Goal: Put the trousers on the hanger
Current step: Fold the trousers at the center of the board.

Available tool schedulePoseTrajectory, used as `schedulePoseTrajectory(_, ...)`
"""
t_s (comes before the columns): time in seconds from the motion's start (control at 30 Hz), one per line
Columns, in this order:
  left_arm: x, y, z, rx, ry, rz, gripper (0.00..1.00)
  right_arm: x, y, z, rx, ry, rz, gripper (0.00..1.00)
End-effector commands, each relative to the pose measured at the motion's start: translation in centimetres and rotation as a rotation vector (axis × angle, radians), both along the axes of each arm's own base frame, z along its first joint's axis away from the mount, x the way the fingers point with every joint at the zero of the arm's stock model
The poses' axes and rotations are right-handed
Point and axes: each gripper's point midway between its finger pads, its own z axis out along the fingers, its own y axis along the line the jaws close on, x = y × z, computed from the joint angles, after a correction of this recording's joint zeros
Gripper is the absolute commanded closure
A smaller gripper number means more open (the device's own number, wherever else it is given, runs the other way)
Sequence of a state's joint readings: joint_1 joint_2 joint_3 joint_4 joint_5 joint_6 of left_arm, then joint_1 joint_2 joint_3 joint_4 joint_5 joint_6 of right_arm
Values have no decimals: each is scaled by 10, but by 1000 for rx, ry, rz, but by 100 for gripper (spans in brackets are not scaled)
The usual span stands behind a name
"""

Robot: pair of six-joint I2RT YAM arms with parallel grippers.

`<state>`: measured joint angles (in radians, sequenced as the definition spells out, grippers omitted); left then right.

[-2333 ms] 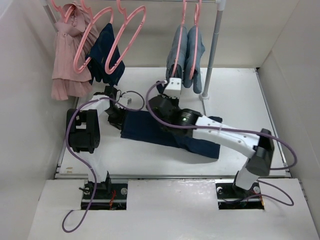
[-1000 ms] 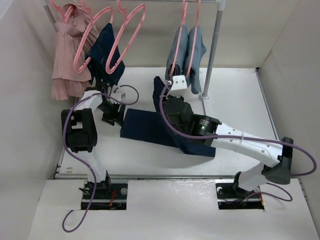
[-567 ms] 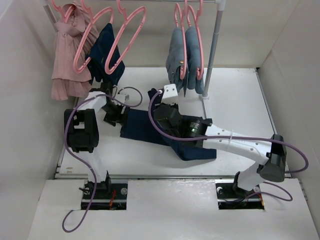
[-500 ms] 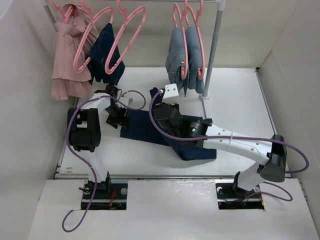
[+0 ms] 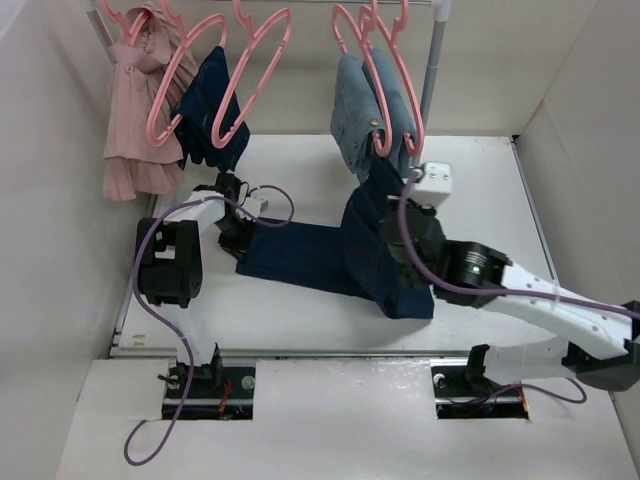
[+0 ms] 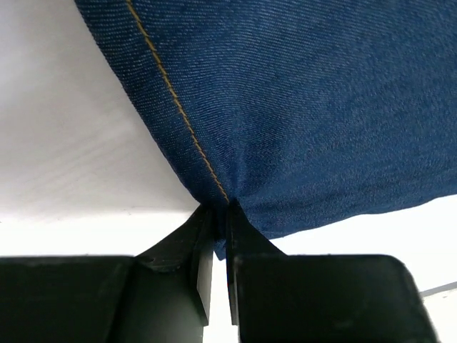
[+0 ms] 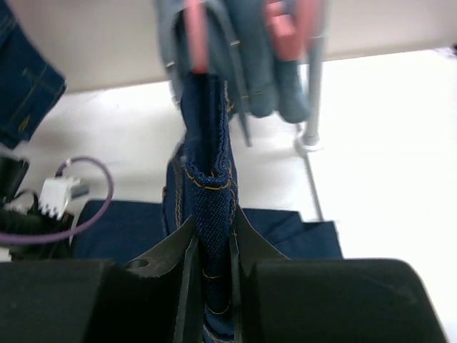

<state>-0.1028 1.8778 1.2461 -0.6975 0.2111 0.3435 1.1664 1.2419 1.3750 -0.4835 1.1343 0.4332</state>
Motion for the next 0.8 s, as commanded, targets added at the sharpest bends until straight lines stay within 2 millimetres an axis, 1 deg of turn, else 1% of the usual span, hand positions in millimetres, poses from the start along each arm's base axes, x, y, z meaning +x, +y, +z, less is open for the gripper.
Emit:
schedulePoseTrajectory(0.0,-56,24,-26,56,179,-47,100,-15,-52,15,78,-28,-129,100)
schedulePoseTrajectory(0.03,-56,33,-17,75,154,-49,100,-23,-73,15,93,-26,-151,100)
schedulePoseTrajectory(0.07,-60,52,-14,129,151,-51,100,-27,-85,19,106,-34,-168,100)
schedulePoseTrajectory(0.1,-71,63,-12,159,169,-52,100,-28,-103,20,102,-41,-203,100)
schedulePoseTrajectory(0.13,-75,72,-10,187,166,-54,100,-30,-115,17,108,-42,-225,100)
schedulePoseTrajectory(0.17,-80,84,-3,209,160,-42,100,-35,-139,25,163,-63,-254,100)
schedulePoseTrajectory(0.2,-84,96,-1,254,162,-56,100,-37,-156,27,183,-79,-296,100)
schedulePoseTrajectory(0.23,-97,99,-2,273,198,-70,100,-37,-181,26,190,-94,-374,100)
schedulePoseTrajectory(0.27,-105,105,1,288,210,-58,100,-47,-205,35,249,-127,-415,100)
schedulePoseTrajectory(0.3,-110,109,1,310,220,-74,100,-51,-219,34,243,-137,-450,100)
schedulePoseTrajectory(0.33,-122,108,1,308,241,-77,100,-59,-238,42,243,-159,-481,100)
schedulePoseTrajectory(0.37,-127,108,0,308,245,-78,100,-59,-240,43,277,-177,-492,100)
schedulePoseTrajectory(0.4,-132,108,1,306,257,-91,100,-59,-241,45,189,-161,-468,100)
schedulePoseTrajectory(0.43,-135,108,1,306,259,-91,100,-58,-238,46,167,-155,-446,100)
schedulePoseTrajectory(0.47,-143,107,1,304,278,-95,100,-57,-237,45,136,-146,-444,100)
schedulePoseTrajectory(0.53,-147,109,3,313,270,-103,100,-46,-225,39,30,-100,-449,100)
schedulePoseTrajectory(0.57,-151,110,2,323,281,-105,100,-44,-225,38,-25,-87,-481,100)
schedulePoseTrajectory(0.6,-150,110,4,324,268,-103,100,-41,-225,37,-70,-71,-506,100)
schedulePoseTrajectory(0.63,-150,110,4,324,268,-103,100,-30,-217,29,-127,-46,-527,100)
schedulePoseTrajectory(0.67,-149,107,4,304,257,-100,100,-27,-225,29,-145,-35,-575,100)
schedulePoseTrajectory(0.7,-141,105,7,295,234,-87,100,-23,-226,26,-152,-21,-580,100)
schedulePoseTrajectory(0.77,-133,97,10,252,200,-81,100,-20,-227,25,-110,-18,-578,100)
